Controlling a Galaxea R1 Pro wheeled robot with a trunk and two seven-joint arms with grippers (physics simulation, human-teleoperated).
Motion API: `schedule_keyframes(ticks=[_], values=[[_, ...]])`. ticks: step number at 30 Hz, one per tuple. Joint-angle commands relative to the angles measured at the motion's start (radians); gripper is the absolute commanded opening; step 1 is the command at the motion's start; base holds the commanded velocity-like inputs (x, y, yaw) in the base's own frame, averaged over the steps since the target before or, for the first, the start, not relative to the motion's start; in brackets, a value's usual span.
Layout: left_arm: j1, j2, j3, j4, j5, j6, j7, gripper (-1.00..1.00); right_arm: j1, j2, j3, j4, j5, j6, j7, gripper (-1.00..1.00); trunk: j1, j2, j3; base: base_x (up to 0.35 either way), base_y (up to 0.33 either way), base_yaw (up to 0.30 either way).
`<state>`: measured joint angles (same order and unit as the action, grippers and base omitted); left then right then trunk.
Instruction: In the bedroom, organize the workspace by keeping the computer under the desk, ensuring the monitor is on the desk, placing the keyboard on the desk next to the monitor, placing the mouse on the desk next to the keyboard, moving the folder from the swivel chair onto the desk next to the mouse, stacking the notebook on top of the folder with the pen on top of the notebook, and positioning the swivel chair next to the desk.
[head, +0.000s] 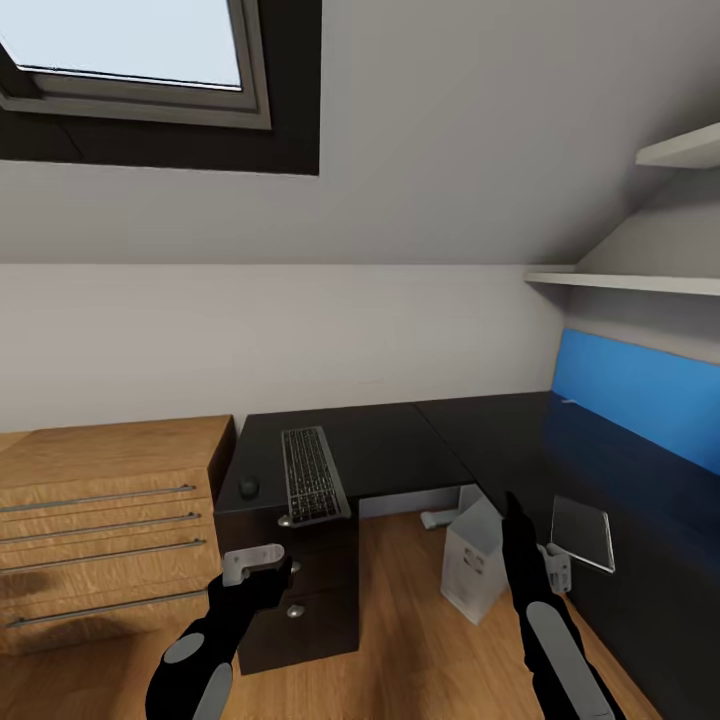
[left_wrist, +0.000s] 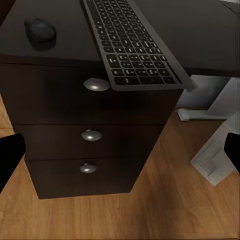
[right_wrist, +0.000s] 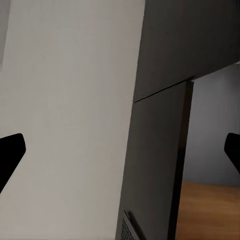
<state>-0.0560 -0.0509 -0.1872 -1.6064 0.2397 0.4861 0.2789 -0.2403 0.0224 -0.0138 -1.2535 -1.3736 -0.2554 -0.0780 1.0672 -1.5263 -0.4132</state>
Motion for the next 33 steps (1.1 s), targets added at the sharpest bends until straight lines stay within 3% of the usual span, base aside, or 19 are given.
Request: schedule_keyframes(ticks=[1, 7, 24, 30, 33], values=[[-0.001, 0.000, -0.007, -0.002, 0.010, 0.003, 0.010, 1.00, -0.001, 0.000, 0.000, -0.001, -0.007, -0.003, -0.003, 1.00, -0.004, 0.007, 0.001, 0.000, 0.000, 0.000], [-0.001, 0.000, -0.030, -0.007, 0.010, 0.003, 0.011, 1.00, -0.001, -0.012, -0.003, -0.004, -0.007, -0.003, -0.004, 1.00, -0.027, 0.049, 0.012, 0.000, 0.000, 0.000], [-0.001, 0.000, -0.032, -0.010, 0.011, 0.007, 0.011, 1.00, -0.001, -0.026, -0.043, -0.010, -0.008, -0.004, -0.002, 1.00, -0.092, 0.168, 0.057, 0.000, 0.000, -0.044], [-0.001, 0.001, -0.062, -0.005, 0.010, 0.009, 0.011, 1.00, -0.001, -0.031, -0.046, -0.009, -0.005, -0.004, -0.005, 1.00, -0.092, 0.168, 0.050, 0.000, 0.000, -0.149], [-0.001, 0.002, -0.084, -0.003, 0.010, 0.010, 0.011, 1.00, -0.001, -0.041, -0.047, -0.003, 0.089, -0.004, -0.045, 1.00, -0.092, 0.168, 0.046, 0.045, -0.005, -0.153]])
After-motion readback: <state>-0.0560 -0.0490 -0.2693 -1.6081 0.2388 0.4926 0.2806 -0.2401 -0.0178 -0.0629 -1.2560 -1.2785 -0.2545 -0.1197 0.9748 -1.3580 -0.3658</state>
